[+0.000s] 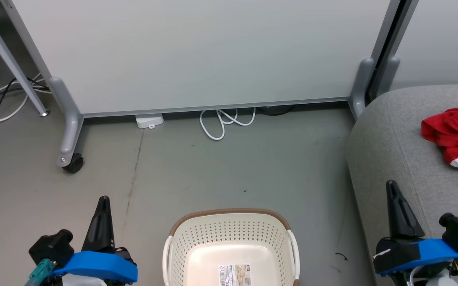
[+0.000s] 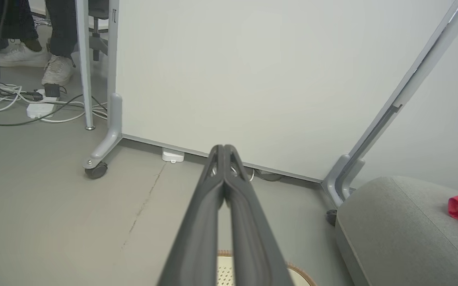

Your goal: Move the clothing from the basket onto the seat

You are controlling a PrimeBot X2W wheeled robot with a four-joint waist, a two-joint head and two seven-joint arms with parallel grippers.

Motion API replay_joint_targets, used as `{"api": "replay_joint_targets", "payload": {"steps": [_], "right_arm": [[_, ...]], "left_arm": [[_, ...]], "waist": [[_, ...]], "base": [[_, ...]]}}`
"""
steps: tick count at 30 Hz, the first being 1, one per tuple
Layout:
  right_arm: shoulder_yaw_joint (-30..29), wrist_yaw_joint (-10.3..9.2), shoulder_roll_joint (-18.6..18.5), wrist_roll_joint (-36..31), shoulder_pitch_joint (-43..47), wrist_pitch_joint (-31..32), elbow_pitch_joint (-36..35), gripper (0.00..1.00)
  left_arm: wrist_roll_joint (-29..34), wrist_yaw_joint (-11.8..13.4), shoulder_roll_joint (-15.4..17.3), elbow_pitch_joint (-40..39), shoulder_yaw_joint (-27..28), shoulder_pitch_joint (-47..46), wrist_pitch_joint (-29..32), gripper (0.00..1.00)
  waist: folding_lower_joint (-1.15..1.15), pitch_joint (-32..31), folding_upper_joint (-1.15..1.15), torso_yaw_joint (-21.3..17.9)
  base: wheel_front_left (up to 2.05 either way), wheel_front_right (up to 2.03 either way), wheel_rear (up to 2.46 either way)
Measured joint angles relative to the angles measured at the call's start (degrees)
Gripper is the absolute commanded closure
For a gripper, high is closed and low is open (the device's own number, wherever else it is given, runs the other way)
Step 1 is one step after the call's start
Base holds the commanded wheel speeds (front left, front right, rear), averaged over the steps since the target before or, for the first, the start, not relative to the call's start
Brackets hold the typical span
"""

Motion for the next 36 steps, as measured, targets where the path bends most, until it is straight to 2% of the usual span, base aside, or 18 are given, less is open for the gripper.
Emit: {"api": "replay_joint_targets", "payload": {"steps": [17, 36], "right_arm": [[-0.5, 0.00, 0.0, 17.0, 0.0, 4.1, 0.3, 1.00], [-1.2, -0.01, 0.0, 32.3, -0.3, 7.9, 0.6, 1.00]], "left_arm": [[-16.2, -0.2, -0.4, -0.8, 1.7, -0.4, 3.9, 1.00], [-30.9, -0.4, -0.7, -1.5, 3.4, -1.0, 7.5, 1.00]], "waist": [[0.00, -0.3, 0.00, -0.6], [0.00, -0.6, 0.00, -1.3]], "base": [[0.00, 0.00, 0.00], [0.00, 0.00, 0.00]]}}
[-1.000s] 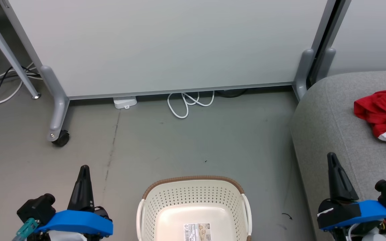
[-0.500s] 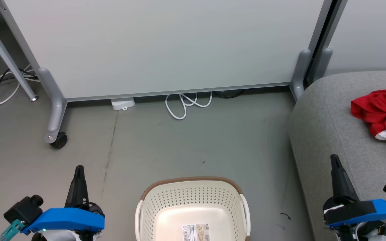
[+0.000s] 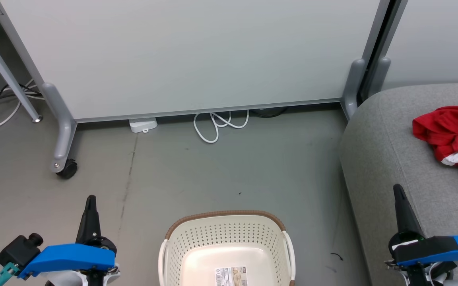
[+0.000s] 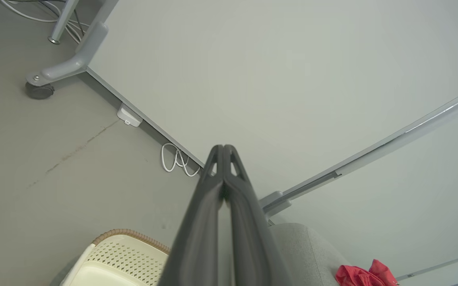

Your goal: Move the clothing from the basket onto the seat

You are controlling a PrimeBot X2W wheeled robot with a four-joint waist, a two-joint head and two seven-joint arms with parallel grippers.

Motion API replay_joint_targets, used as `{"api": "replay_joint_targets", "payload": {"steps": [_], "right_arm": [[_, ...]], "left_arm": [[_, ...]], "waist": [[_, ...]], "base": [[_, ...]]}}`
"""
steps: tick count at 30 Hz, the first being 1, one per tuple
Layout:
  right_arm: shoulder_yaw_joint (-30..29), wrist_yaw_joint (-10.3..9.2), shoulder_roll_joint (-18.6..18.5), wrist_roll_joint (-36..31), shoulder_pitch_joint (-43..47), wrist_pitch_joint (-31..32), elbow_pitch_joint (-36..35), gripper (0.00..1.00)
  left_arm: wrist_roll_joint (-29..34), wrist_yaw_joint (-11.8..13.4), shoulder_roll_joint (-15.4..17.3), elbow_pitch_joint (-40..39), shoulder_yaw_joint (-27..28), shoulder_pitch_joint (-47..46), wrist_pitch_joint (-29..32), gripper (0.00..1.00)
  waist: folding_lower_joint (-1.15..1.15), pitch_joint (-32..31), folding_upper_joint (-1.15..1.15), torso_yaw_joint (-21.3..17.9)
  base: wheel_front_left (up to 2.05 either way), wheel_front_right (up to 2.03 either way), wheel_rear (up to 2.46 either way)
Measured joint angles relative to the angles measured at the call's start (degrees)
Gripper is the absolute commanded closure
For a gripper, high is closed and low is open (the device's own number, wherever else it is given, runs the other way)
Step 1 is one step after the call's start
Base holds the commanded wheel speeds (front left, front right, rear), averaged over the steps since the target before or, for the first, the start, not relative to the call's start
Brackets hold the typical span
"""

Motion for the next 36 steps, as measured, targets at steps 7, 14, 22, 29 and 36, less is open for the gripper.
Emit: {"api": "replay_joint_targets", "payload": {"steps": [7, 14, 22, 29, 36], "right_arm": [[-0.2, 0.00, 0.0, 5.1, -0.2, 1.1, 0.1, 1.00], [-0.4, 0.00, 0.0, 9.8, -0.2, 2.2, 0.2, 1.00], [-0.6, 0.00, 0.0, 14.7, -0.3, 3.5, 0.4, 1.00], [-0.8, 0.00, 0.0, 18.8, -0.8, 4.6, 0.5, 1.00], [-1.0, 0.00, 0.0, 22.7, -0.8, 5.5, 0.6, 1.00]], "left_arm": [[-4.8, -0.1, -0.1, -0.2, 0.7, -0.2, 1.3, 1.00], [-9.3, -0.1, -0.2, -0.4, 1.1, -0.4, 2.4, 1.00], [-14.0, -0.3, -0.3, -0.6, 1.6, -0.7, 3.5, 1.00], [-17.8, -0.3, -0.3, -0.8, 2.1, -0.9, 4.6, 1.00], [-21.5, -0.3, -0.4, -0.9, 2.6, -1.0, 5.6, 1.00]], "waist": [[0.00, -0.1, 0.00, -0.3], [0.00, -0.2, 0.00, -0.5], [0.00, -0.4, 0.00, -0.8], [0.00, -0.5, 0.00, -1.1], [0.00, -0.6, 0.00, -1.3]], "base": [[0.00, 0.00, 0.00], [0.00, 0.00, 0.00], [0.00, 0.00, 0.00], [0.00, 0.00, 0.00], [0.00, 0.00, 0.00]]}}
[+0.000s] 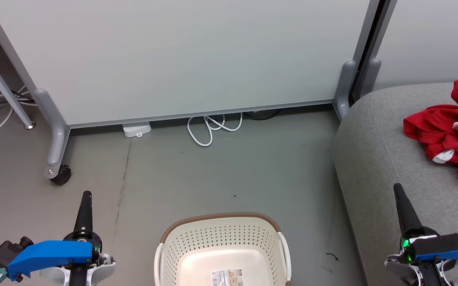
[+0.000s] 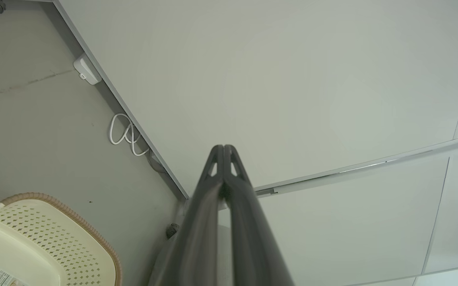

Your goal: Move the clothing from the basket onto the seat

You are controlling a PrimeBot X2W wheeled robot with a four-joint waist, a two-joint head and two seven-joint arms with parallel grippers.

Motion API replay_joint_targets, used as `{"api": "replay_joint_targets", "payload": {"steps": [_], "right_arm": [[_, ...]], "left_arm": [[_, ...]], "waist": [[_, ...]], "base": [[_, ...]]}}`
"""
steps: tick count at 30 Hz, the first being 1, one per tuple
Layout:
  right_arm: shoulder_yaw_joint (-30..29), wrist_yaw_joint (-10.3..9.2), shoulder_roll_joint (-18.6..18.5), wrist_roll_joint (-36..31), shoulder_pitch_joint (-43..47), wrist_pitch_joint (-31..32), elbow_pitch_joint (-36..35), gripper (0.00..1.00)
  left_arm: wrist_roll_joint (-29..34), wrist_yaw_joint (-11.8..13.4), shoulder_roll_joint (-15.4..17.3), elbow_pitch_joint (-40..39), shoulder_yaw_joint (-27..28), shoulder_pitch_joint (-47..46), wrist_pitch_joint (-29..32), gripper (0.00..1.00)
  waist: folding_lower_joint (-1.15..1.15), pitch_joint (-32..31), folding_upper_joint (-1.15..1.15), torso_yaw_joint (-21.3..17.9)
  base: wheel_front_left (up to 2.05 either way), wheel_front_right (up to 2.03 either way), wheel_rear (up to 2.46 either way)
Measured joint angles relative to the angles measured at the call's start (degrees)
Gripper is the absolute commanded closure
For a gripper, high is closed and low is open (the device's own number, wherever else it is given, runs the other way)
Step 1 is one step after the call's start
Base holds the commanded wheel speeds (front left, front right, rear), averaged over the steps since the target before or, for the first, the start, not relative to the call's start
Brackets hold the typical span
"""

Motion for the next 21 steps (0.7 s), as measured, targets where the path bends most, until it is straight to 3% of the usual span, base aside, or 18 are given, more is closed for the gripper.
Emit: {"api": "replay_joint_targets", "payload": {"steps": [21], "right_arm": [[-0.4, 0.00, 0.0, 10.2, -0.5, 2.6, 0.3, 1.00]], "left_arm": [[-9.9, -0.2, -0.2, -0.4, 1.0, -0.6, 2.5, 1.00]], "waist": [[0.00, -0.3, 0.00, -0.8]], "base": [[0.00, 0.00, 0.00]]}}
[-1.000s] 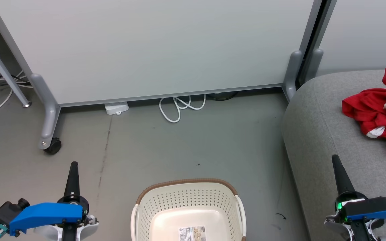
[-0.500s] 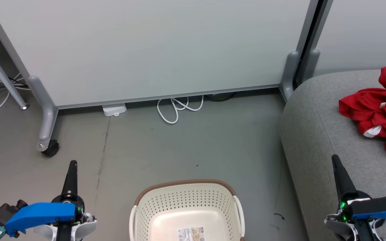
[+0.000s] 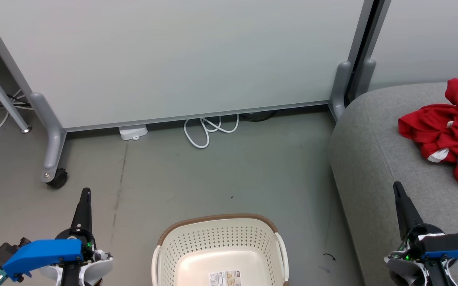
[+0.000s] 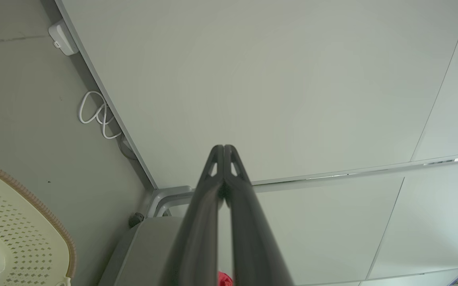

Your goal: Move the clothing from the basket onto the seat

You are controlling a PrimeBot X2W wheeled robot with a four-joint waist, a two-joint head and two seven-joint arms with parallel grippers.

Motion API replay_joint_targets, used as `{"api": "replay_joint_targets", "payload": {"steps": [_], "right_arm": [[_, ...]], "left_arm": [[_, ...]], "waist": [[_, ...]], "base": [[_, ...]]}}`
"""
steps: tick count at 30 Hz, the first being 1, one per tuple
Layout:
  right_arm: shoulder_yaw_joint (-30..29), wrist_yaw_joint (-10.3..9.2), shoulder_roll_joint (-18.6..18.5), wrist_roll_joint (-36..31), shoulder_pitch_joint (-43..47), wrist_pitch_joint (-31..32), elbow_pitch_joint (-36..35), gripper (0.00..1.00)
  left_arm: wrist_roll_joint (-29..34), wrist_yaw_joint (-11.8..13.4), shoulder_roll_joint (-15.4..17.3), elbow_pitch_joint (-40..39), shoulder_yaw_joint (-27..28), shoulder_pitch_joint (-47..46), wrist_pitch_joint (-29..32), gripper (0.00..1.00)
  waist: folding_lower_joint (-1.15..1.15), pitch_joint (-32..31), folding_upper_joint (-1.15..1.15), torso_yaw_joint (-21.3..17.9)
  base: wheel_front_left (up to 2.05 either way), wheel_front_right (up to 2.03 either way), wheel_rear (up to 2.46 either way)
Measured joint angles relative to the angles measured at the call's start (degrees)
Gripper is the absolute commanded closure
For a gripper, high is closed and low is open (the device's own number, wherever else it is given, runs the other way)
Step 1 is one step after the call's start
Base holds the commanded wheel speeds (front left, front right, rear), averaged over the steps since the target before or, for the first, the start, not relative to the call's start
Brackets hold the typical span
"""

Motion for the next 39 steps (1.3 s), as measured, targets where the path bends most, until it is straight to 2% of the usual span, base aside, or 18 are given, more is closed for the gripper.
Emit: {"api": "replay_joint_targets", "payload": {"steps": [22, 39], "right_arm": [[-0.4, 0.00, 0.0, 9.0, -0.2, 2.1, 0.2, 1.00], [-0.4, 0.00, 0.0, 9.0, -0.2, 2.1, 0.2, 1.00]], "left_arm": [[-8.6, -0.3, -0.1, -0.4, 1.1, -0.4, 2.0, 1.00], [-8.6, -0.3, -0.1, -0.4, 1.1, -0.4, 2.1, 1.00]], "waist": [[0.00, -0.3, 0.00, -0.8], [0.00, -0.3, 0.00, -0.8]], "base": [[0.00, 0.00, 0.00], [0.00, 0.00, 0.00]]}}
